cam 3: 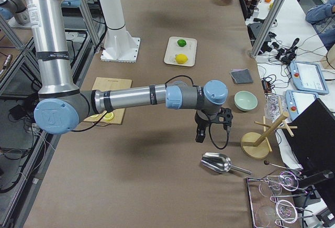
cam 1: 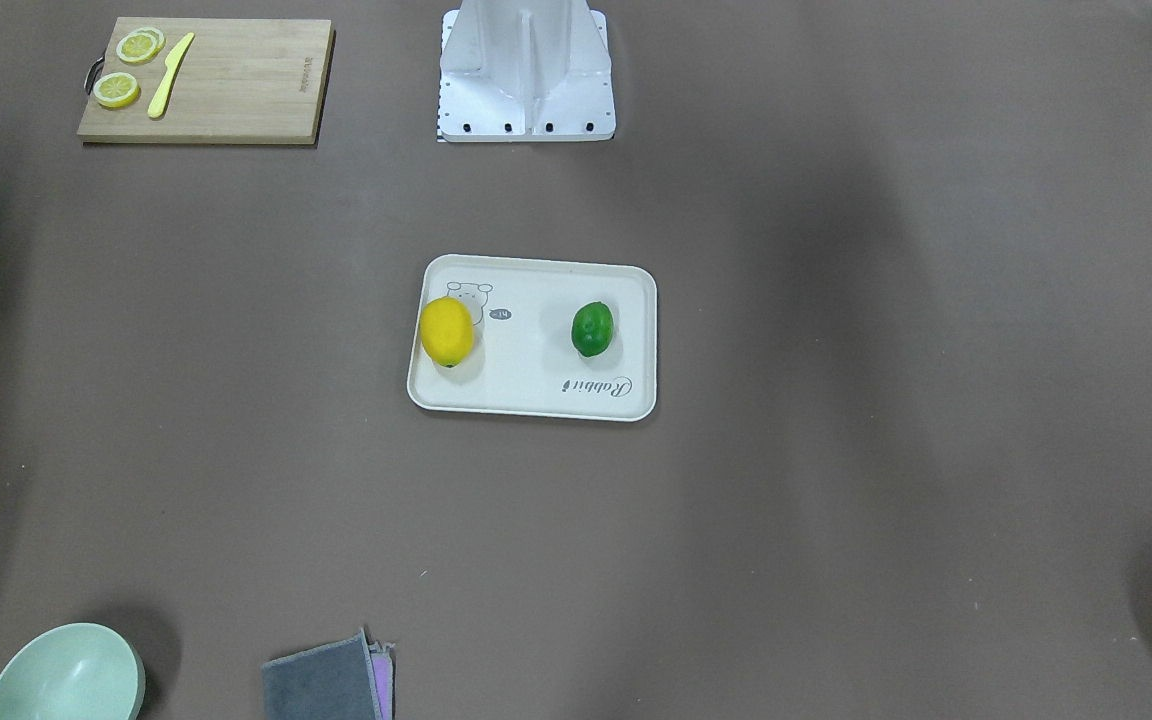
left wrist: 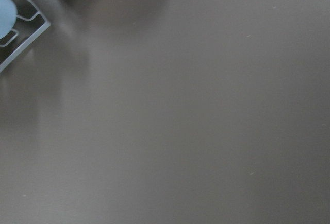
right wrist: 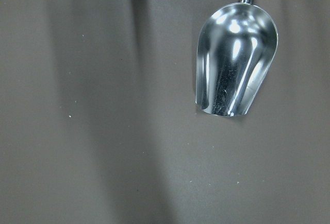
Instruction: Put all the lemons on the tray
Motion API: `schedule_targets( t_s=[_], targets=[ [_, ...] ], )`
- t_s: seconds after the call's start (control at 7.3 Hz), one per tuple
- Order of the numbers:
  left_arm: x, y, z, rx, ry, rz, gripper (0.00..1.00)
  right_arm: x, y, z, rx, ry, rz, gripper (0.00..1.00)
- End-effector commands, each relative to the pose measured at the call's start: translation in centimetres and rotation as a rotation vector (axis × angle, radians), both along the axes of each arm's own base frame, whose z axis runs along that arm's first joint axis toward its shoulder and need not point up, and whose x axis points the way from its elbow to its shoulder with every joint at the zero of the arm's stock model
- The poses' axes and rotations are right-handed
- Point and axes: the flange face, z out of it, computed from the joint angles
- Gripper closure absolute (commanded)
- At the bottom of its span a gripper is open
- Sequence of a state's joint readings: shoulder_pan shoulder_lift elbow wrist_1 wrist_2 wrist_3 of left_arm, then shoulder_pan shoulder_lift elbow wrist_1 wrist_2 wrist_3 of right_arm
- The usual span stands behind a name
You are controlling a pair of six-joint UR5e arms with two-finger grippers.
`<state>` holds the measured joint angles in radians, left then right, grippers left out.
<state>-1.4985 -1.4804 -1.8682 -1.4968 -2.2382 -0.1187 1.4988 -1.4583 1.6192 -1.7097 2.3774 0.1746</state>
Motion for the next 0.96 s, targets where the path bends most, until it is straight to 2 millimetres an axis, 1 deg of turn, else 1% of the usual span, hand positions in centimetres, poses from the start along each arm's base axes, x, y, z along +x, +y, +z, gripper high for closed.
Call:
schedule_targets(
  t_s=[0.0, 0.14, 0.27, 0.41, 0.82],
  targets=[
    [-1.6, 4.0, 5.5, 0.008, 0.003, -0.017, 0.02, 0.1, 0.7, 0.8, -0.007, 0.002, -0.005, 0.0],
    [-1.5, 3.9, 5.2, -0.016, 0.008, -0.052, 0.02, 0.0, 0.7, 0.8, -0.009, 0.001, -0.005, 0.0],
    [-1.4, 3.6, 4.2, -0.028, 0.031, -0.086, 0.02, 0.0, 0.6, 0.4, -0.004, 0.0, -0.004, 0.0],
    [-0.8, 3.4, 3.9, -0.067, 0.107, -0.109, 0.02, 0.0, 0.5, 0.3, -0.002, 0.0, -0.004, 0.0],
    [-0.7, 3.5, 4.2, -0.068, 0.115, -0.103, 0.02, 0.0, 0.5, 0.4, -0.004, 0.002, -0.004, 0.0]
  ],
)
